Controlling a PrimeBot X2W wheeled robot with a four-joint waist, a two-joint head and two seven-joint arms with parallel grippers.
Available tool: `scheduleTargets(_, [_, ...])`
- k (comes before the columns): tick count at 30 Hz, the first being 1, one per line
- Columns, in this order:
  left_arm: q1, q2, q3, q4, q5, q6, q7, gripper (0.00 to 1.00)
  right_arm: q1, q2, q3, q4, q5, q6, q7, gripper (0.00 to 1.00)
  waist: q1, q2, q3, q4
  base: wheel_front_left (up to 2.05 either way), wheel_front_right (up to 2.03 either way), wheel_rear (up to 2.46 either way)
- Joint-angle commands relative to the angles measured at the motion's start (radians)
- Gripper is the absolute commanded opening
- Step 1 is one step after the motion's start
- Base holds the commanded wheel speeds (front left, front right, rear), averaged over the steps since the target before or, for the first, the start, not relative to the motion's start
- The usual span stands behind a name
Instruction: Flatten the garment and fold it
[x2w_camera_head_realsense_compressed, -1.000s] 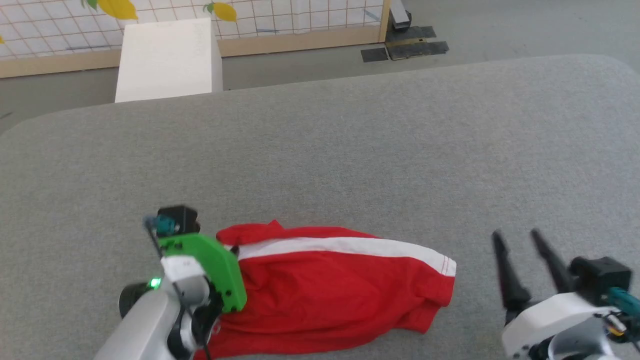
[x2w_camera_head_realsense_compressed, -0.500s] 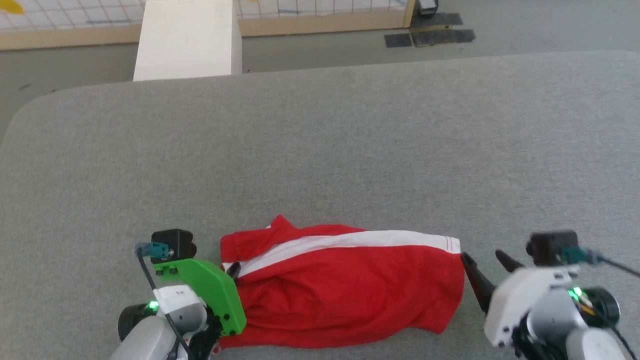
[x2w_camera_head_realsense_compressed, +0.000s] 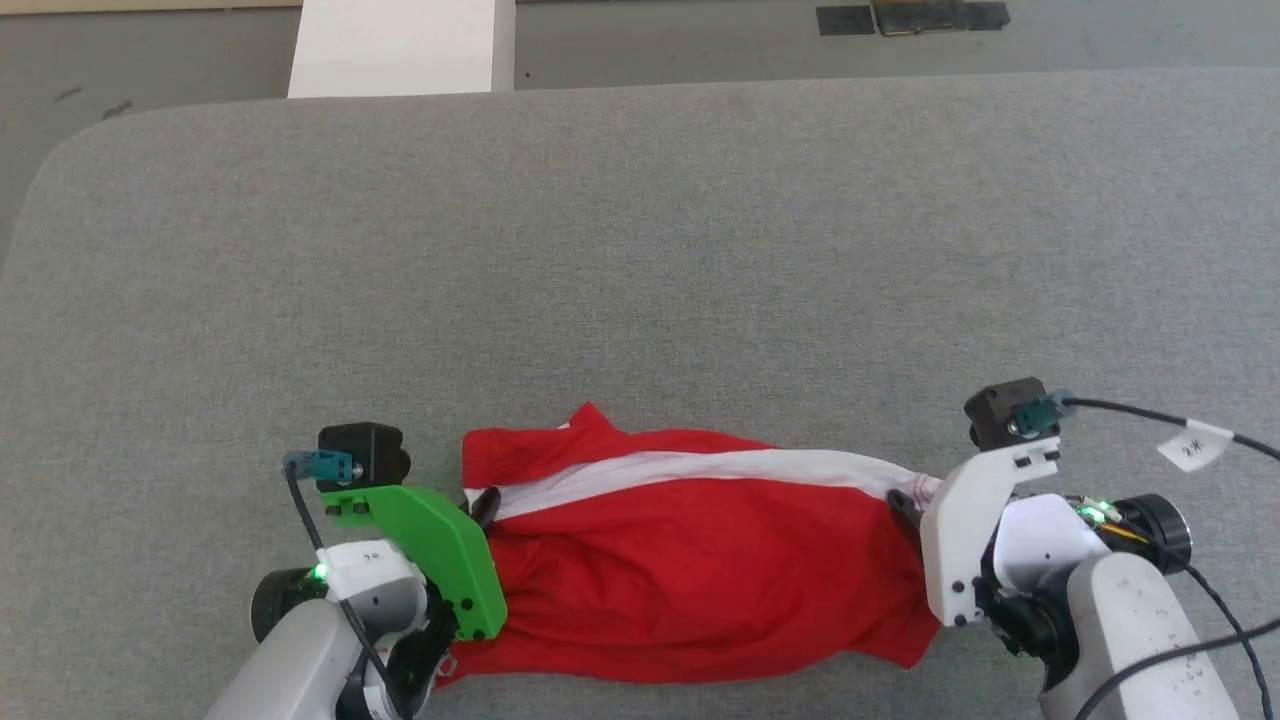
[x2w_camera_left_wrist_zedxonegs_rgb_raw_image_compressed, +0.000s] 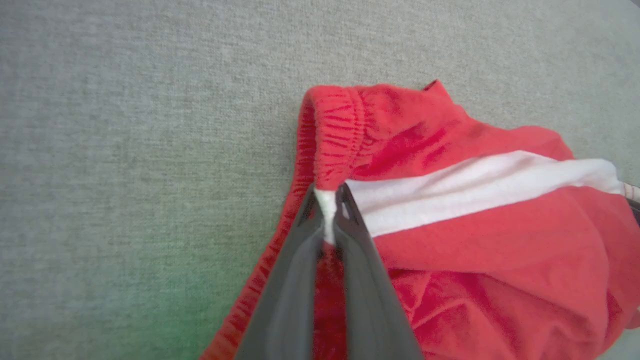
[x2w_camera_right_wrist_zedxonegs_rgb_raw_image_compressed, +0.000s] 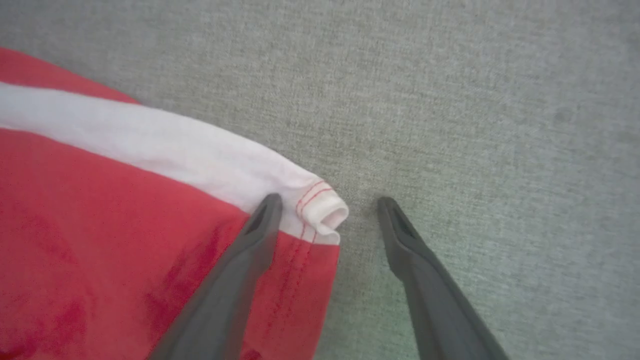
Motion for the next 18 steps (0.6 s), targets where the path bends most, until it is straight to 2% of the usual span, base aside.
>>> scheduleTargets(1, [-0.012,-0.001,-0.001,0.005,-0.008,-0.006,-0.005,0.0,0.003,0.0,0.009,0.026,-0.006,-0.002,0.028,0.47,0.0,0.0,0.002,0.002,0.0,0.0,0.0])
scheduleTargets(3, [-0.006,-0.002,-0.002,0.014,-0.014,-0.01,-0.006,0.0,0.016,0.0,0.022,0.022,-0.004,-0.002,0.076,0.0,0.0,0.0,-0.01,0.0,0.0,0.0,0.0])
scheduleTargets(8, [0.004,-0.013,0.018,0.009,-0.025,-0.062,-0.09,0.0,0.036,0.0,0.002,-0.039,0.021,-0.002,-0.044,0.0,0.0,0.0,-0.046,-0.013,0.0,0.0,0.0])
scheduleTargets(12, [0.011,-0.042,0.068,0.001,-0.081,-0.134,-0.188,0.0,0.045,0.0,0.0,-0.087,0.041,-0.002,-0.155,0.0,0.0,0.0,-0.078,-0.031,0.0,0.0,0.0])
scheduleTargets(14, [0.001,-0.048,0.09,-0.003,-0.123,-0.175,-0.198,0.0,0.033,0.0,-0.007,-0.112,0.043,-0.002,-0.188,0.0,0.0,0.0,-0.092,-0.038,0.0,0.0,0.0])
scheduleTargets(18, [-0.082,-0.033,0.116,-0.008,-0.181,-0.236,-0.156,0.0,-0.034,-0.009,-0.011,-0.15,0.019,-0.002,-0.177,0.0,0.0,0.0,-0.107,-0.049,0.0,0.0,0.0])
